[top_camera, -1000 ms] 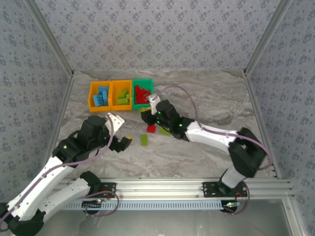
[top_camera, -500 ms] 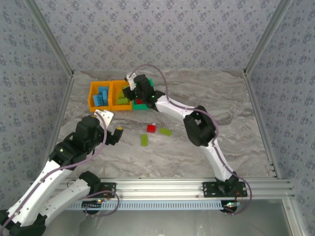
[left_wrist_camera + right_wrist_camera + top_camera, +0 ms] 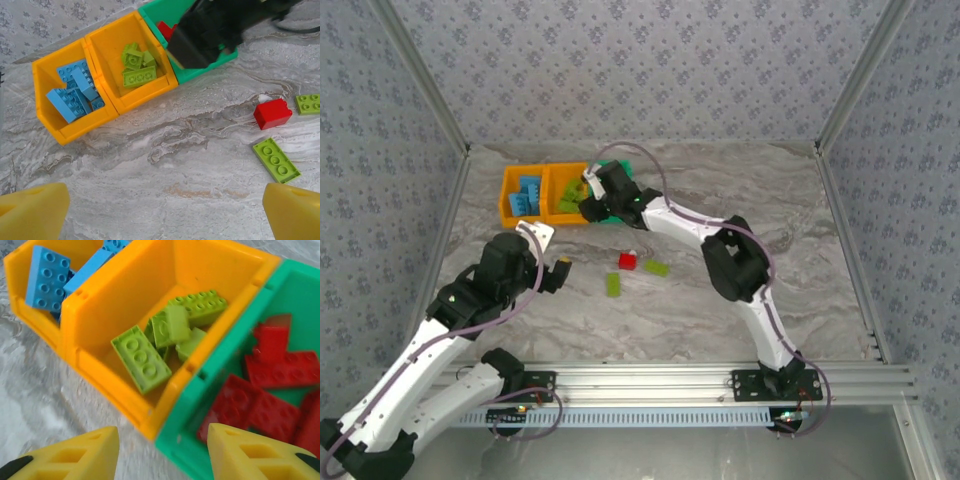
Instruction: Sort the legos into containers by color
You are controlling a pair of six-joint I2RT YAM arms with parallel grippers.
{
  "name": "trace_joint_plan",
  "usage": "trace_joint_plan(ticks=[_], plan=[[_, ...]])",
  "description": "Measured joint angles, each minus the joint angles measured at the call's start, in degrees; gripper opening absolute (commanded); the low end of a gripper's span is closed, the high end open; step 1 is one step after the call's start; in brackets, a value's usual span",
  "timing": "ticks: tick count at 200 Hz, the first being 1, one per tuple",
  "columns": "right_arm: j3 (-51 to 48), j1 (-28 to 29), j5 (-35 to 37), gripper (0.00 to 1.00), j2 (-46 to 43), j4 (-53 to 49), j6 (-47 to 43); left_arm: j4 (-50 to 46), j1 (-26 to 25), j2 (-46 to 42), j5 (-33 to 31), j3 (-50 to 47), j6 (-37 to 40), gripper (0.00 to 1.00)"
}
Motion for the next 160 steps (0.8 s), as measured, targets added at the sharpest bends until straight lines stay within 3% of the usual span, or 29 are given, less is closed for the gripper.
trace_joint_plan(ticks=[54,67,93,132,160], plan=[[-26.3,-0.1,-1.2,0.71,-33.2,5.7,-1.2,-0.9,0.9,9.7,1.1,1.4,-7.4,0.99],[-33.8,-0.2,-1.8,0.83,-42.1,7.3,-0.9,-0.4,0.9,13.0,2.7,1.8,-10.3,0.99],[-47.9,-2.1,-3.9,0.87,-56.3,7.6,2.1,1.2,0.2,17.3,5.7,1.4,-16.4,0.96],[-60.5,-6.2,-4.6,0.99,-68.9,0.7,9.0,7.1,-7.1,28.0,6.6,-0.2,-28.7,0.88],[-64.8,-6.4,-4.6,1.0,-74.1,-2.4,13.2,11.8,-13.4,38.8,5.5,0.0,-36.3,0.82]])
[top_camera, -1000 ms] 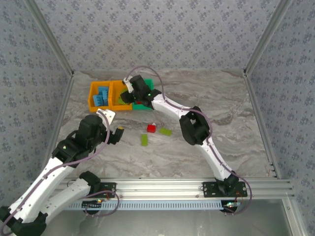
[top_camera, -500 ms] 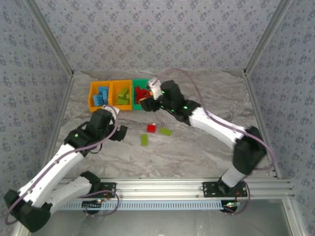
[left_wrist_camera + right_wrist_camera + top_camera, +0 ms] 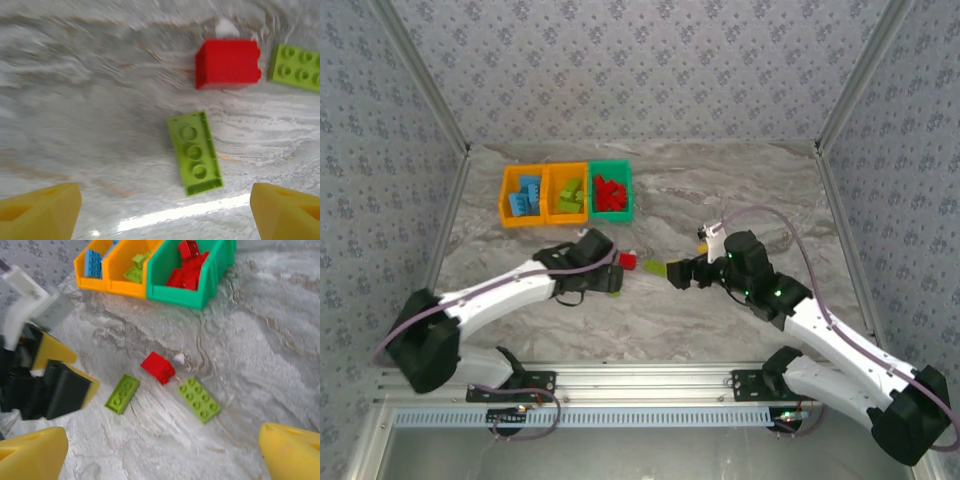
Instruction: Sort the legos into containers by color
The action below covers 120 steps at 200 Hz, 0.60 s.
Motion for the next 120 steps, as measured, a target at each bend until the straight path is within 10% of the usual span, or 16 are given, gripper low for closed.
trace_joint_plan(ticks=[51,120], plan=[[-3.5,-0.3,0.0,1.0,-0.7,-2.3,4.9,3.4,-3.8,12.3,-3.3,1.5,-6.7,0.69],[-3.7,-0.3,-0.7,1.0,-0.7,-2.3,7.2,8.4,-3.7,14.7,-2.8,1.5,-10.0,0.21]])
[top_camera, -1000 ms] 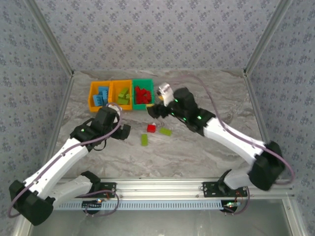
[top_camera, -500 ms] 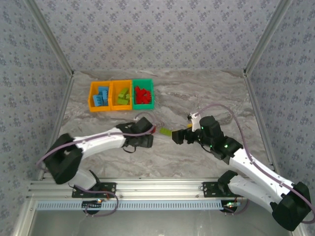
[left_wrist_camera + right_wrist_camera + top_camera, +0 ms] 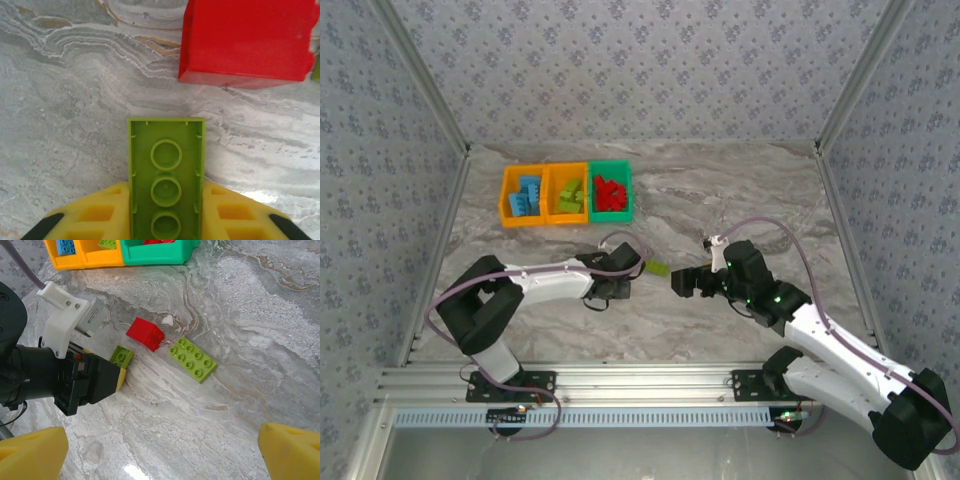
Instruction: Sort the legos into containers by color
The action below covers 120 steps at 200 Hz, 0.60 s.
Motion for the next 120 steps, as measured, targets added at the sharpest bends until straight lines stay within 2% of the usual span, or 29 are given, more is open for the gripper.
trace_joint_plan(ticks=[35,61,88,120], plan=[[0.0,0.0,-1.1,1.0,0.0,-0.4,0.9,0.4,0.0,-1.2,-0.7,0.0,0.1,0.21],[0.1,0.0,-1.4,1.0,-0.2,-1.1,0.9,-1.6,1.9,-8.3,-4.3,0.2,3.8,0.21],[0.1,0.0,-1.4,1.0,-0.4,-1.2,0.9,-1.0,10.8,-15.0,-7.0,3.3,10.5,0.21],[0.1,0.0,-1.4,1.0,-0.4,-1.2,1.3,1.9,23.3,-9.9,-7.8,12.0,18.8,0.22]])
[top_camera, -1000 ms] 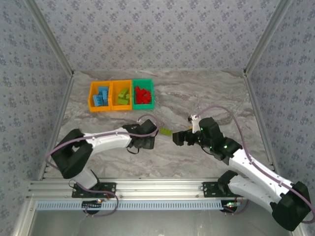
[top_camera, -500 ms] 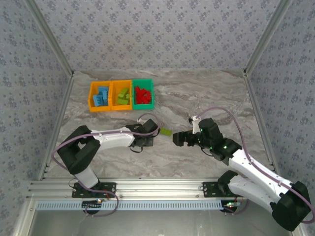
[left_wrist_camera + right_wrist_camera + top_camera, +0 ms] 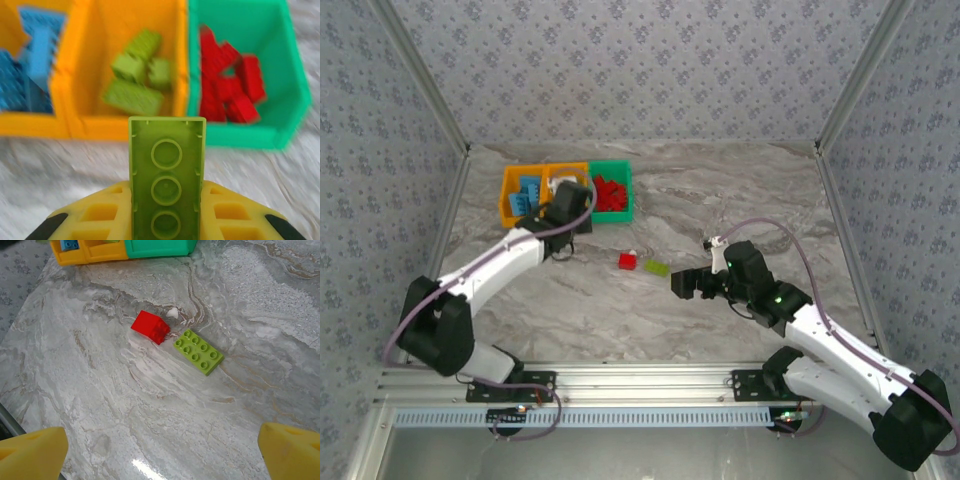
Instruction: Sort the legos into containers by color
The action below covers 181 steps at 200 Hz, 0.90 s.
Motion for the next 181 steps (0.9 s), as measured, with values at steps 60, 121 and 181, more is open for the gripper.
trace_joint_plan(ticks=[60,121,181], plan=[[0.2,0.0,0.0,1.0,-1.8,-2.1,0.2,0.6,11.7,25.6,3.5,22.1,7.7,0.49],[0.2,0.0,0.2,1.0,-4.8,-4.3,0.9,-1.5,12.0,27.1,7.4,26.2,10.3,0.51],[0.2,-0.1,2.4,1.0,-4.5,-3.8,1.7,-1.8,-2.6,0.5,9.9,11.0,8.1,0.51]])
